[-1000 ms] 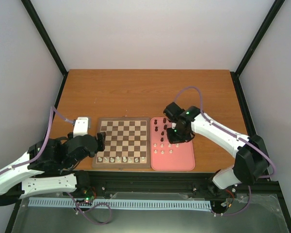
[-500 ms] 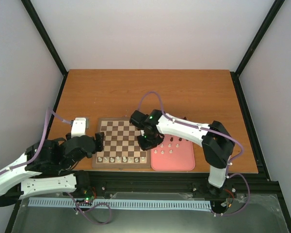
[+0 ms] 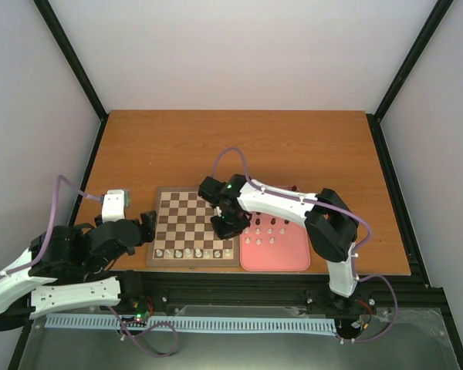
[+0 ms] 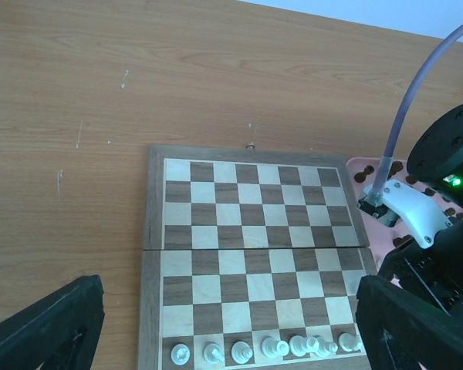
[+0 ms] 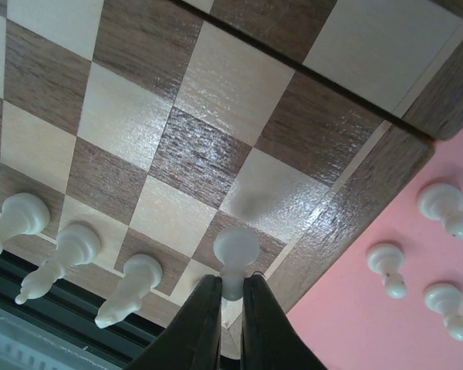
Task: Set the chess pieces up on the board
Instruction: Place the chess piece on the chessboard.
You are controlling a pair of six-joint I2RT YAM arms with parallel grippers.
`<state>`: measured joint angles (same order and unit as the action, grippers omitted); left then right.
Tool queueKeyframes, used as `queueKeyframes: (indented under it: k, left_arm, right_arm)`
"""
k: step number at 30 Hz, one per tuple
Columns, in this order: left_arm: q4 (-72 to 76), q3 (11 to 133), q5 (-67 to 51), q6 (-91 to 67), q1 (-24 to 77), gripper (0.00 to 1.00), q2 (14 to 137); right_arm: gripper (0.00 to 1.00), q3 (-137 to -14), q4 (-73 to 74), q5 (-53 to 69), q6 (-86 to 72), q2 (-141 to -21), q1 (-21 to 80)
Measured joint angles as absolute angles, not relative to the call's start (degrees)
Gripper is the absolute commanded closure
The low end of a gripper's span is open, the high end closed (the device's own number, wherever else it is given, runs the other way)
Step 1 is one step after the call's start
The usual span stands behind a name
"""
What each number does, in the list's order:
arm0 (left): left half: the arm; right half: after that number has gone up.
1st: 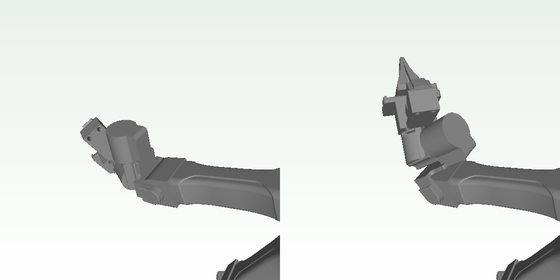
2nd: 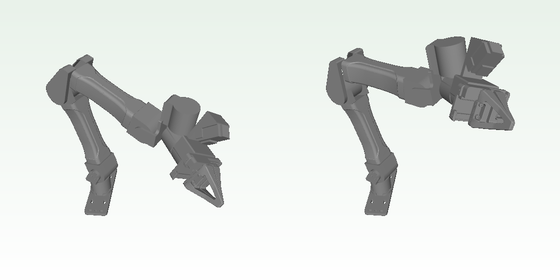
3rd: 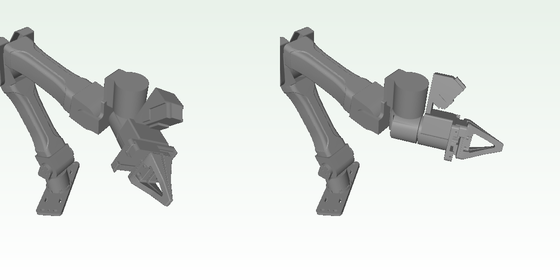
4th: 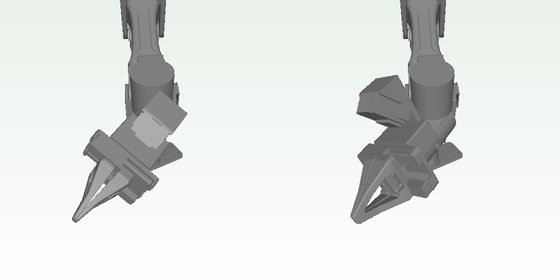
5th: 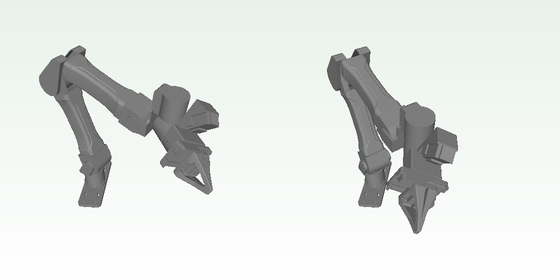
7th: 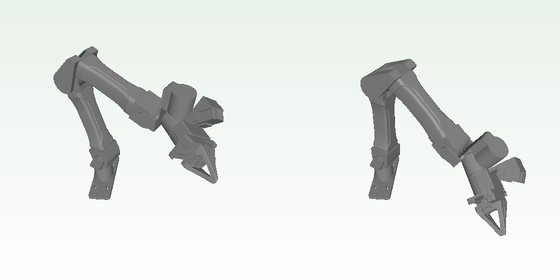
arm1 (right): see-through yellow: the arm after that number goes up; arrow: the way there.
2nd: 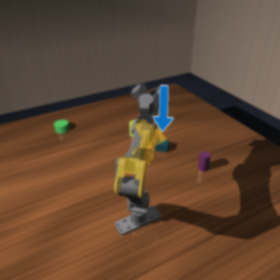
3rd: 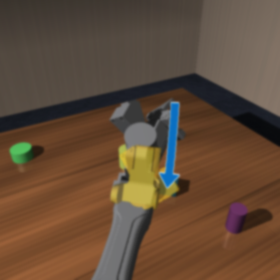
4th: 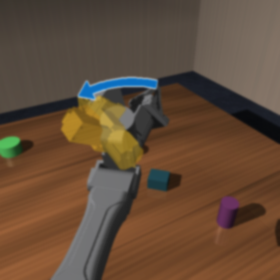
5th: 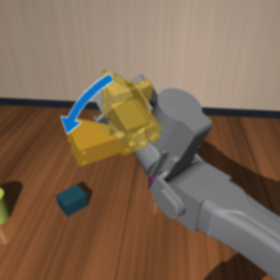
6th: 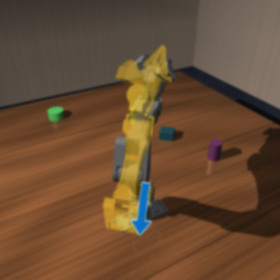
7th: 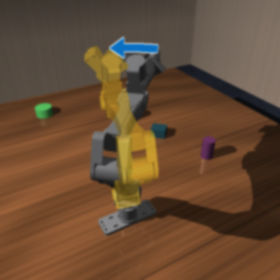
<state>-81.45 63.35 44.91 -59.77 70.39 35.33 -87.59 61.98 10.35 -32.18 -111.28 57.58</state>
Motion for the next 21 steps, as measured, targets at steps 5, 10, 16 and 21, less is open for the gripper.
queueKeyframes:
  k: [5, 10, 16, 21]
  left_arm:
    - [-81.8, 63.3, 45.4, -59.8, 70.4, 0.0, 34.5]
    - [-81.9, 62.7, 45.5, -59.8, 70.4, 0.0, 34.4]
    - [-81.8, 62.6, 45.5, -59.8, 70.4, 0.0, 34.4]
    - [-81.8, 62.6, 45.5, -59.8, 70.4, 0.0, 34.4]
  right_arm:
    - [0.94, -87.6, 62.3, 10.3, -32.3, -111.5, 58.5]
    - [0.94, -87.5, 62.4, 10.3, -32.5, -111.5, 59.1]
    - [0.93, -86.4, 62.7, 10.3, -32.6, -111.5, 59.1]
    - [0.93, -86.2, 63.0, 10.3, -32.6, -111.5, 59.1]
